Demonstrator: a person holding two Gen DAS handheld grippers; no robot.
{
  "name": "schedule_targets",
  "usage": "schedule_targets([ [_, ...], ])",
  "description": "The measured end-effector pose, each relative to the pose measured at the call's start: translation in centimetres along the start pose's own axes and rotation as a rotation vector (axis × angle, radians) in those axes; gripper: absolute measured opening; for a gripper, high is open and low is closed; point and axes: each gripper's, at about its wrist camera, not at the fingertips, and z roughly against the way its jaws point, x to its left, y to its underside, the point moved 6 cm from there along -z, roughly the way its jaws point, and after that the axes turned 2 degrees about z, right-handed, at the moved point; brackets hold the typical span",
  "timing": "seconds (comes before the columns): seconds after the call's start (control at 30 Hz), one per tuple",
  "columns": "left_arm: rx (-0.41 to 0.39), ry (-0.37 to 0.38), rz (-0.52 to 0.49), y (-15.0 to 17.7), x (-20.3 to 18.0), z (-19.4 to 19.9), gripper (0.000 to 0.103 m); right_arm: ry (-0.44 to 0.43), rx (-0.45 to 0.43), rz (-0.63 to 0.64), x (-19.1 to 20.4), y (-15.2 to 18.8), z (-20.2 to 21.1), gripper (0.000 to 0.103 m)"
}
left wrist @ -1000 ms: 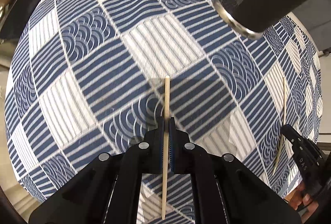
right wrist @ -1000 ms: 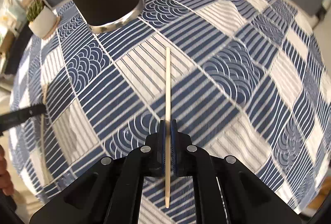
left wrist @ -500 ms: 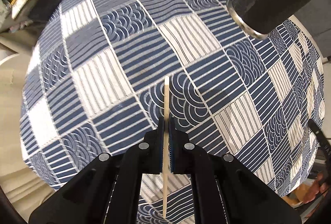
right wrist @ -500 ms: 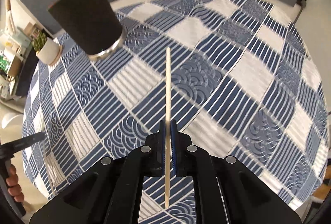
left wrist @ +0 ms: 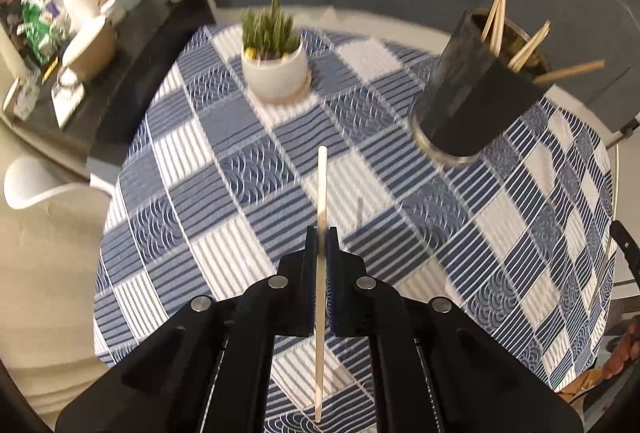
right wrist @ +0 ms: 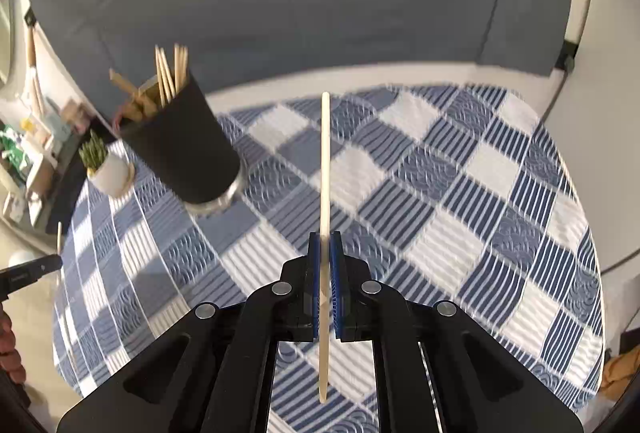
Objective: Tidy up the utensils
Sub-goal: 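Lift both held sticks upright and carry them above the black cup, then lower the sticks into the black cup and open both tools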
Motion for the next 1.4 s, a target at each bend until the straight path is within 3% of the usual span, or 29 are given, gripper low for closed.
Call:
schedule_targets([
  [0.3, -0.098, 0.007, -0.073, -7.4, -2.5, 2.9, 0.005, -0.011, -0.109, 0.014, 1.5, -7.2, 2.0, 0.005],
  [0.47, -0.121, 0.078, -0.068, -11.1, -3.6, 3.8, 0.005, -0.01, -0.187, 0.042, 2.9, -11.3, 3.2, 0.005],
  [0.67, -0.173, 0.236, -0.091, -15.0, -5.5, 5.2, 0.005, -0.054, -0.281, 0.057, 4.7, -15.5, 3.9, 0.005],
  [0.73, -0.197, 0.279, -0.099, -16.2, -6.3, 5.6, 0.005, -0.085, -0.311, 0.06, 5.3, -16.2, 4.0, 0.005],
  [0.8, -0.24, 0.261, -0.108, -17.1, -6.8, 6.0, 0.005, -0.155, -0.376, 0.065, 6.2, -17.1, 4.3, 0.005],
  [1.03, -0.346, 0.442, -0.115, -19.5, -8.5, 7.8, 0.005, -0.378, -0.534, 0.097, 9.3, -18.3, 4.3, 0.005],
  [1.23, -0.452, 0.586, -0.099, -21.1, -9.2, 7.7, 0.005, -0.455, -0.547, 0.162, 12.2, -18.8, 2.4, 0.005],
  [1.4, -0.525, 0.643, -0.136, -21.6, -10.4, 7.0, 0.005, -0.51, -0.561, 0.188, 13.5, -18.9, 0.8, 0.005],
])
